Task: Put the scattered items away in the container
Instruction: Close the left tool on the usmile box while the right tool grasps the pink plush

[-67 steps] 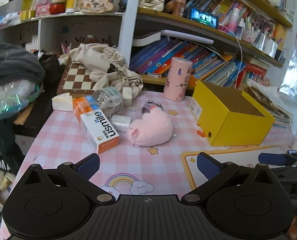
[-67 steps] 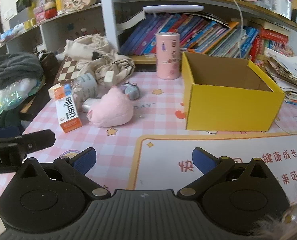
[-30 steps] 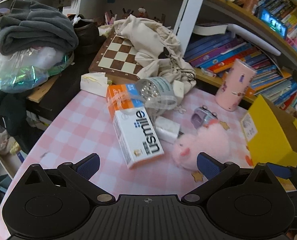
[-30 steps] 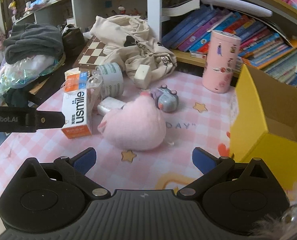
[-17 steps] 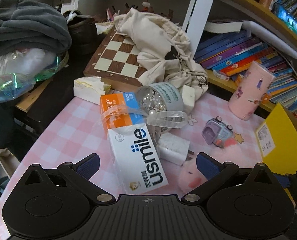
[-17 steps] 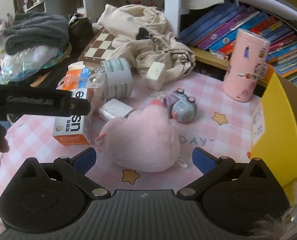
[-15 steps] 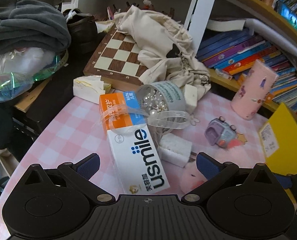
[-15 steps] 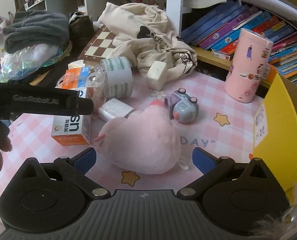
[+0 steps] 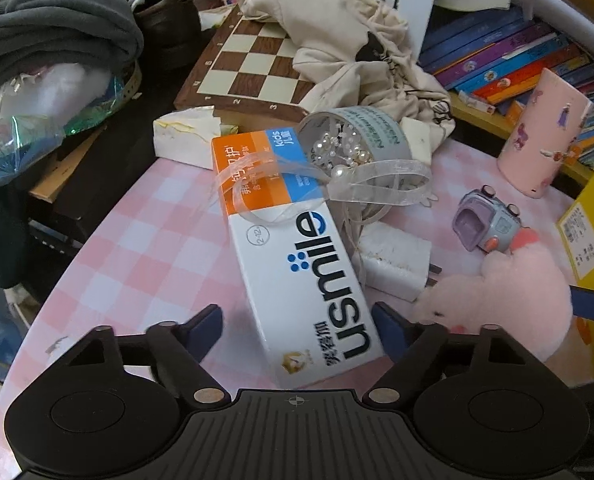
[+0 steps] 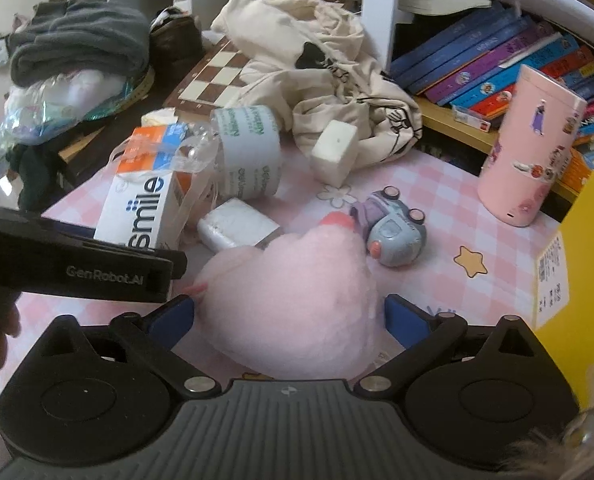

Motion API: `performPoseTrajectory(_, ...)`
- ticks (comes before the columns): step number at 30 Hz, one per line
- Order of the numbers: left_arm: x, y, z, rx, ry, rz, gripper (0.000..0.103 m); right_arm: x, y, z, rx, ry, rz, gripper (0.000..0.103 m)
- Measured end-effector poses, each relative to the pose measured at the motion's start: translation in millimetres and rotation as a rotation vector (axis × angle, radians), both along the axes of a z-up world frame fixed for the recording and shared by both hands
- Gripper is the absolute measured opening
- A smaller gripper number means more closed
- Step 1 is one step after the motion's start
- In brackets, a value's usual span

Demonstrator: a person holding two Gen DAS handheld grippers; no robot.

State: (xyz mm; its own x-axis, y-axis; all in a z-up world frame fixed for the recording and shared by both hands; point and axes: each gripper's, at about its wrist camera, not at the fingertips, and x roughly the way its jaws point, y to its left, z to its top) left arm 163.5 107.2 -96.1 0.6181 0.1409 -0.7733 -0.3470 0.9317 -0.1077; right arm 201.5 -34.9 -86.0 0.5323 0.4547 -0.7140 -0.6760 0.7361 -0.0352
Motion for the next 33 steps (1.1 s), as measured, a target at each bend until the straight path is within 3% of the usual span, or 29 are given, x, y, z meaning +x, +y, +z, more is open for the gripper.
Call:
performPoseTrajectory(2, -4, -2, 2, -0.004, -0.004, -0.012, 0.064, -3, 1, 0, -0.015, -0.014, 0.007, 0.09)
performPoseTrajectory(7, -19, -3, 4, -0.005, -0.008, -0.023, 0.059, -12, -6, 4, -0.015, -0.02, -0.014, 0.082)
performPoseTrajectory(22, -97, -7, 13, -0.062, 0.001, -0.073, 0.055, -77, -31, 14, 0.016, 0.078, -0.071, 0.078)
performPoseTrajectory(33, -105, -12, 15, -0.014, 0.033, -0.126, 0.058, -100, -40, 13, 0.002, 0.081, -0.134, 0.075)
